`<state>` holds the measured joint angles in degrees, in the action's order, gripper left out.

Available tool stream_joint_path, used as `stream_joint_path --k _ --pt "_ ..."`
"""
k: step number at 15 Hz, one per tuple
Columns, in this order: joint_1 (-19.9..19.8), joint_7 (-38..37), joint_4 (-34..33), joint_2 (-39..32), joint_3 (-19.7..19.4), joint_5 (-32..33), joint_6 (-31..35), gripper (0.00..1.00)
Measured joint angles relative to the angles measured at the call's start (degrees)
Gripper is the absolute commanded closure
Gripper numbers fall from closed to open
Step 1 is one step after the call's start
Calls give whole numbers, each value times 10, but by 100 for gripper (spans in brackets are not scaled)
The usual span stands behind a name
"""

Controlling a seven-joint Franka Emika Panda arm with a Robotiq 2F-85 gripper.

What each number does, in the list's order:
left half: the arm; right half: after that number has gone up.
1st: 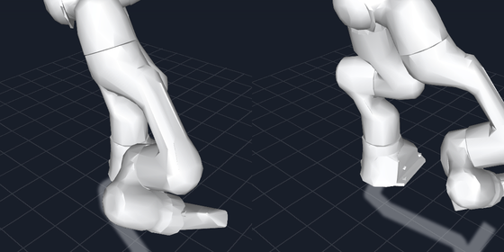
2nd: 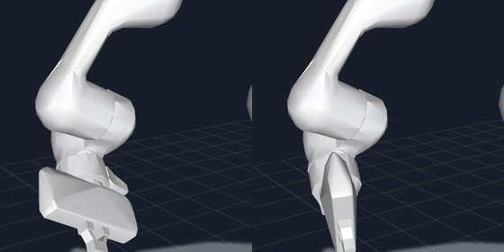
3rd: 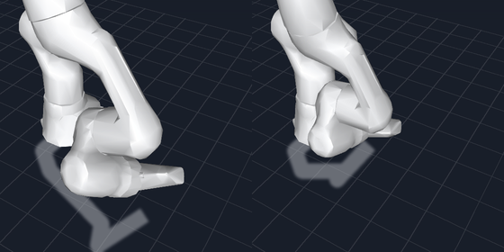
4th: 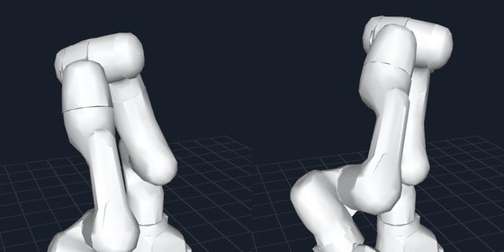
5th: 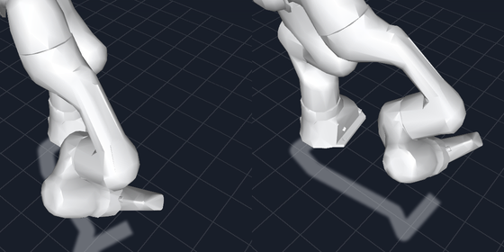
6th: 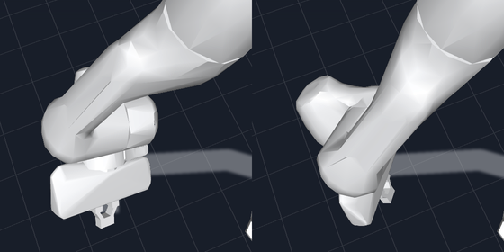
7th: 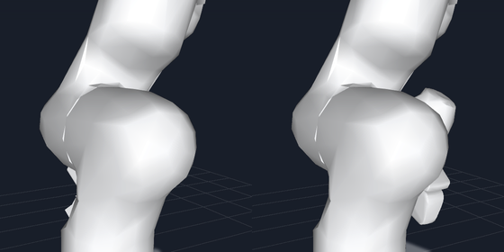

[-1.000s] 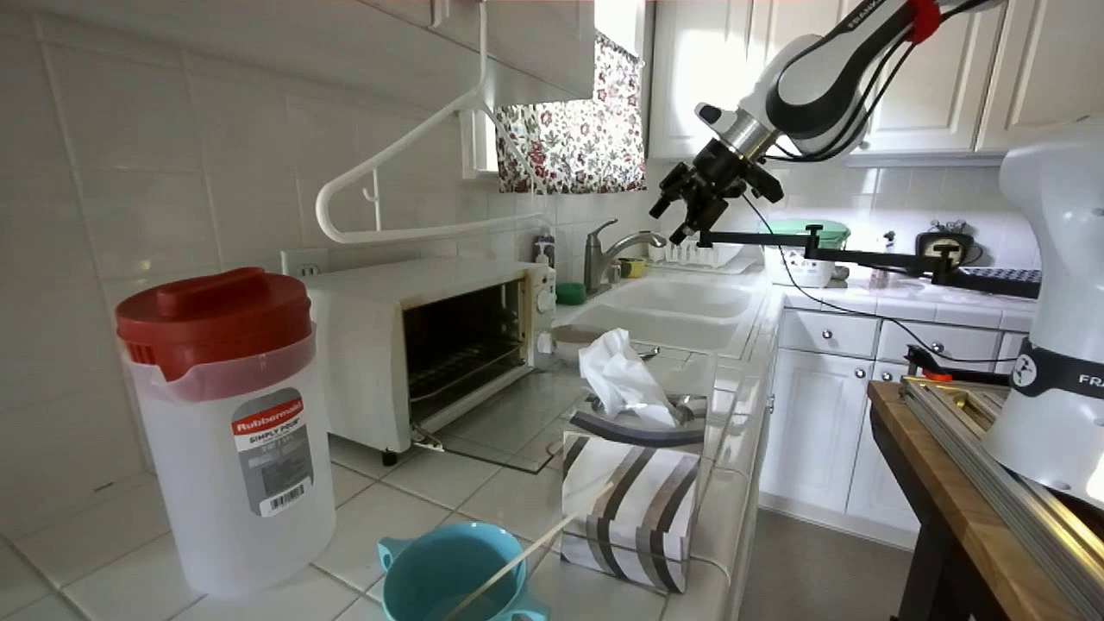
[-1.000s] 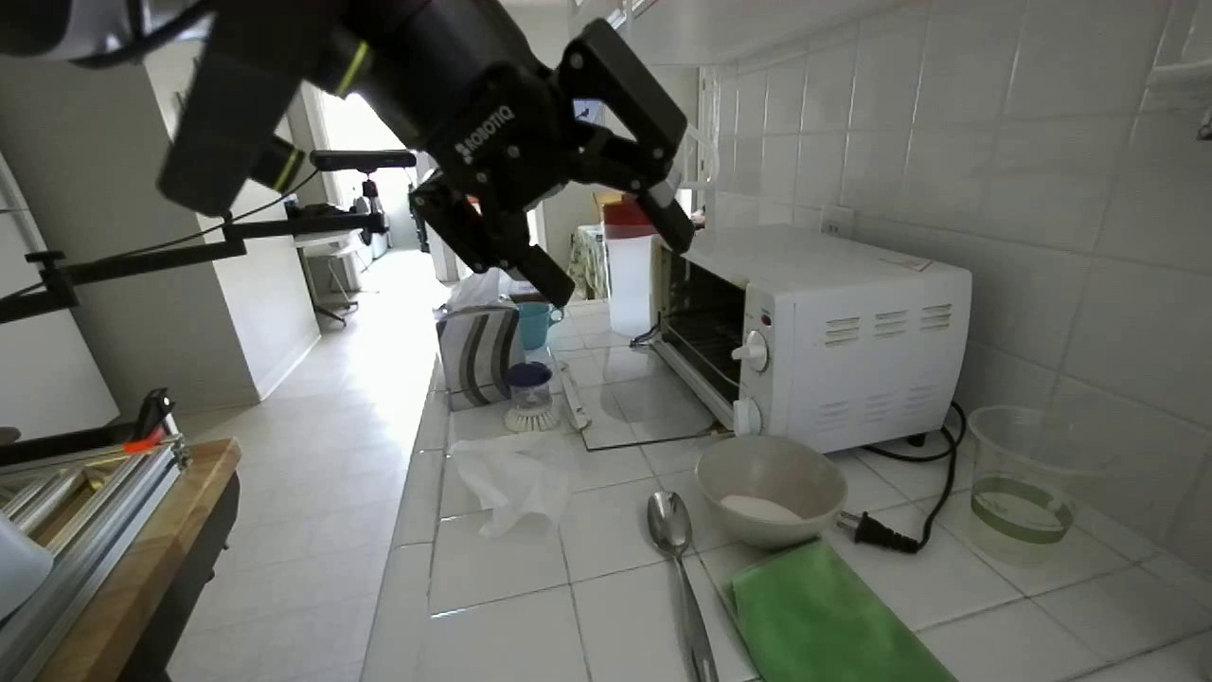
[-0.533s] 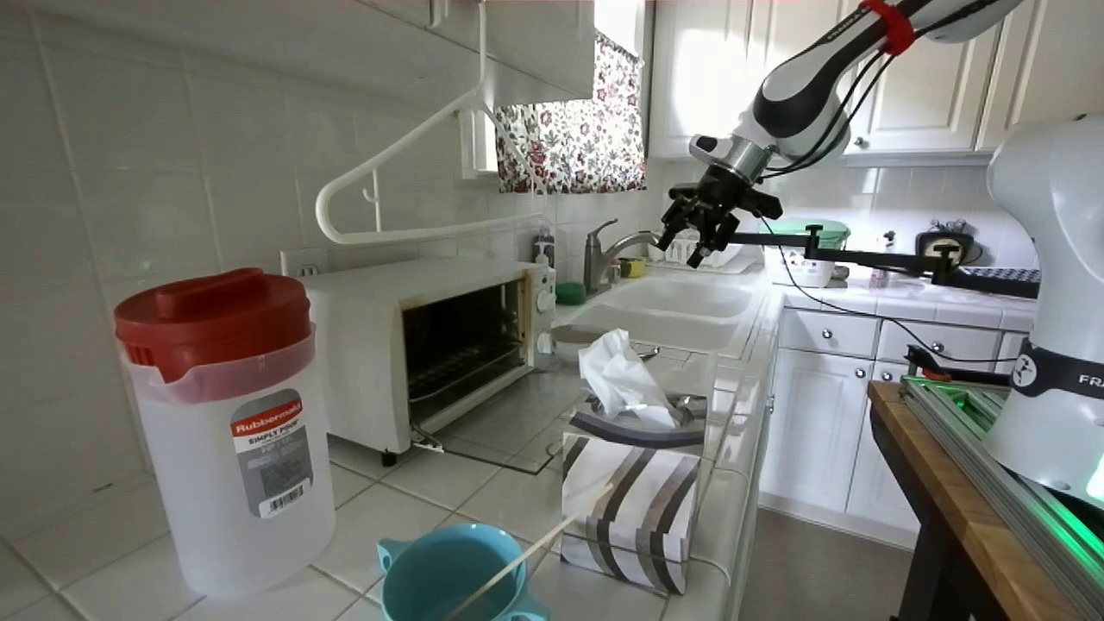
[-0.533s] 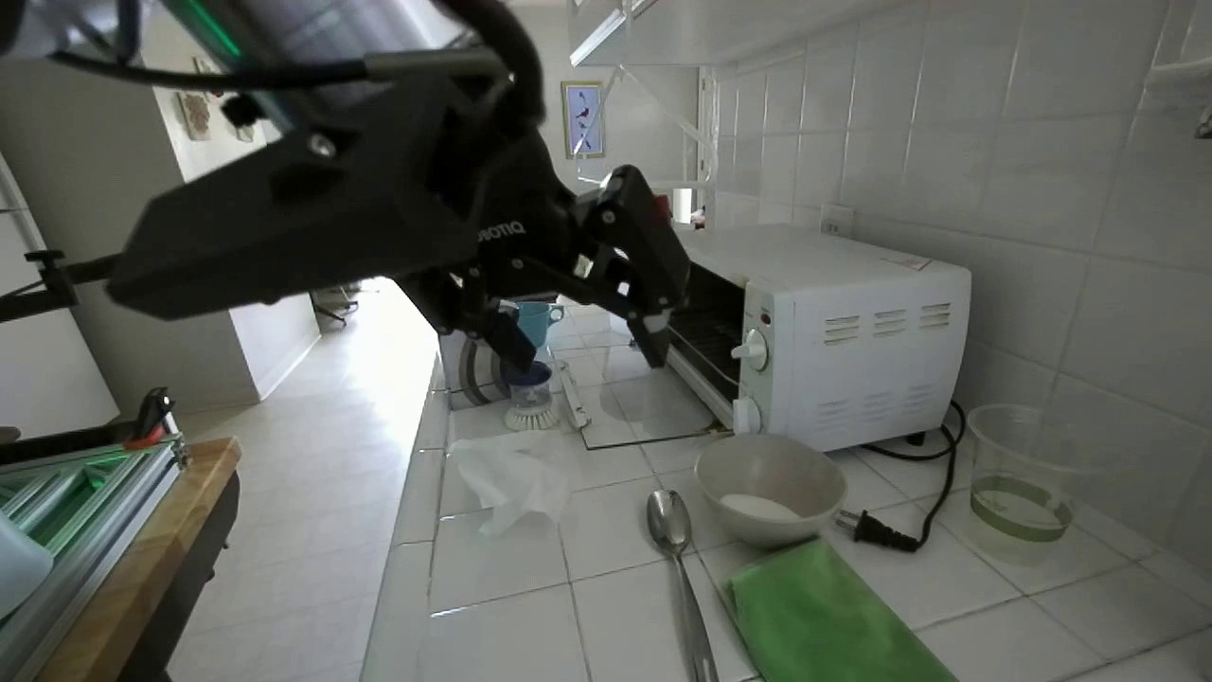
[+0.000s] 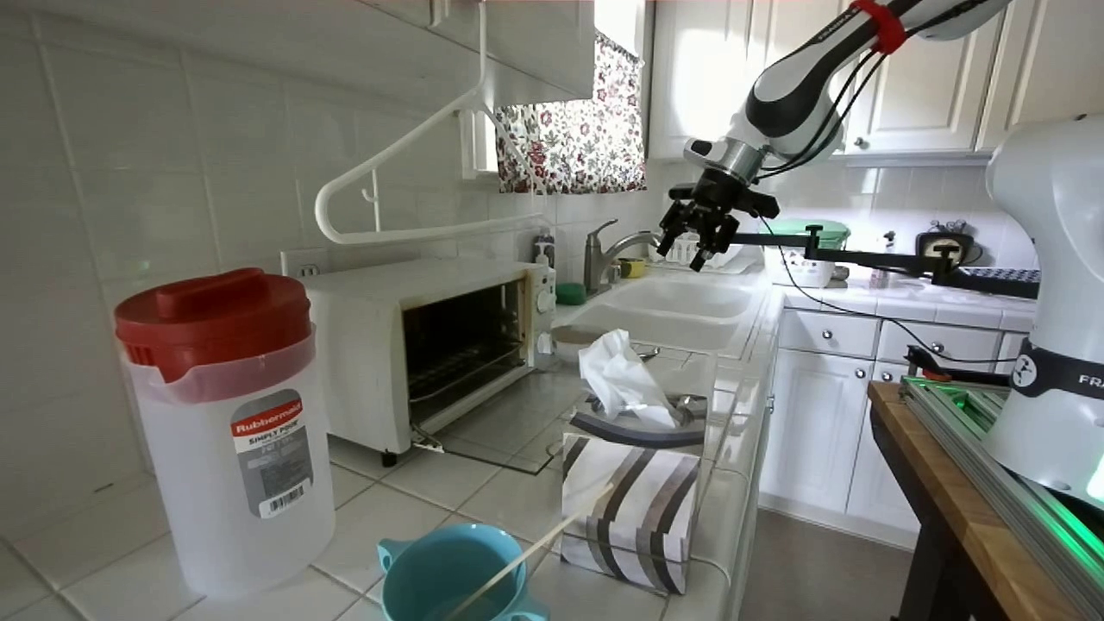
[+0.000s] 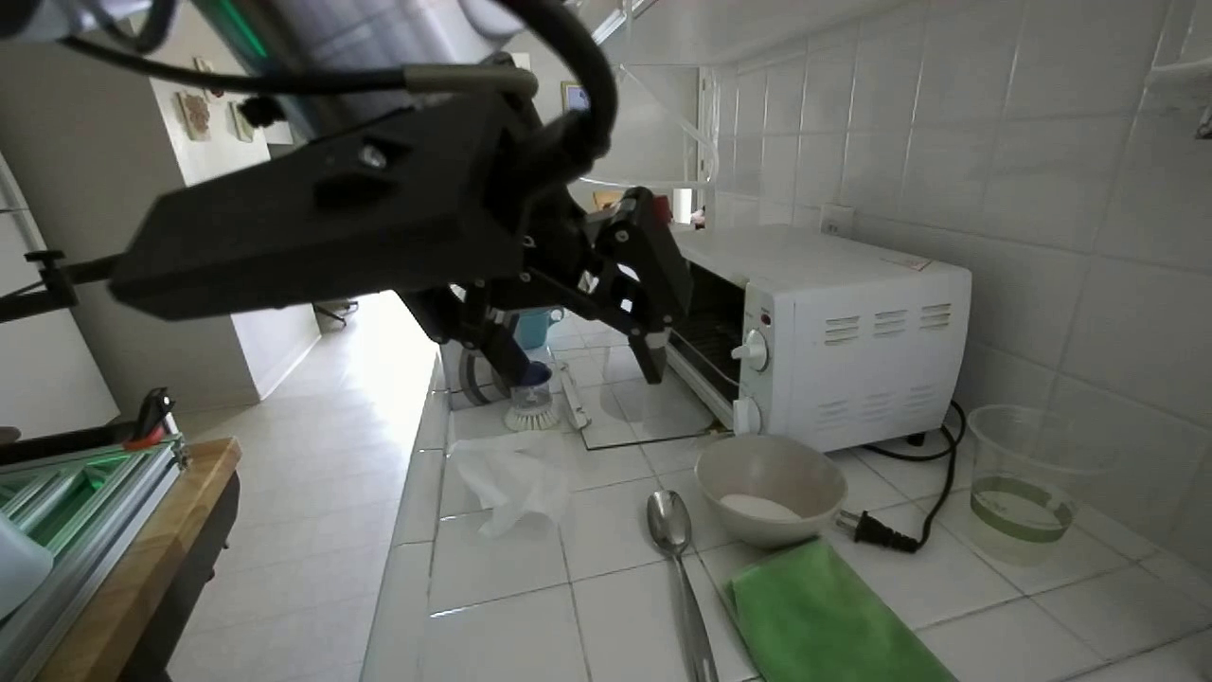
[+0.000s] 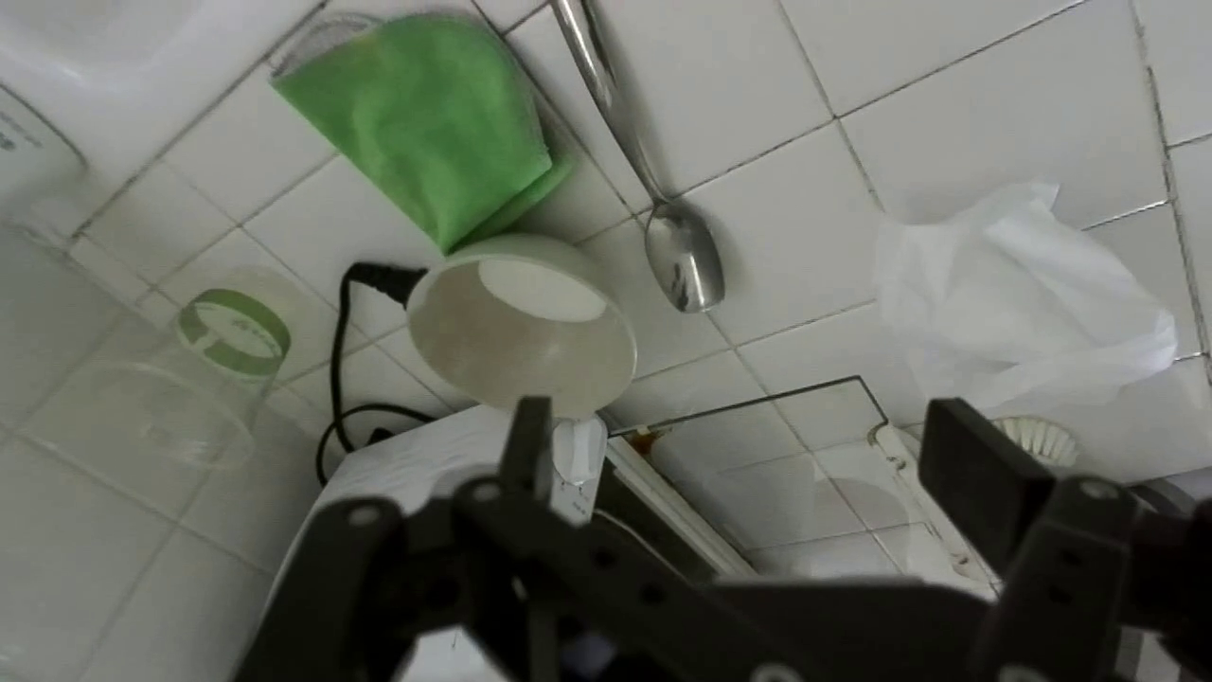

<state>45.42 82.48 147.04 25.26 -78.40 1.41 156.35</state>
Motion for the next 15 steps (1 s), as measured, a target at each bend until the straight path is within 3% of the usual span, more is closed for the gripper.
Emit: stream_joint_path --k 2,4,10,15 --pt "5 1 2 -2 -8 0 -17 0" --pt "36 9 -1 -10 -51 0 -37 0" --pt "181 21 -67 -37 -206 29 -77 0" --pt "310 21 -97 -39 -323 119 -95 0"
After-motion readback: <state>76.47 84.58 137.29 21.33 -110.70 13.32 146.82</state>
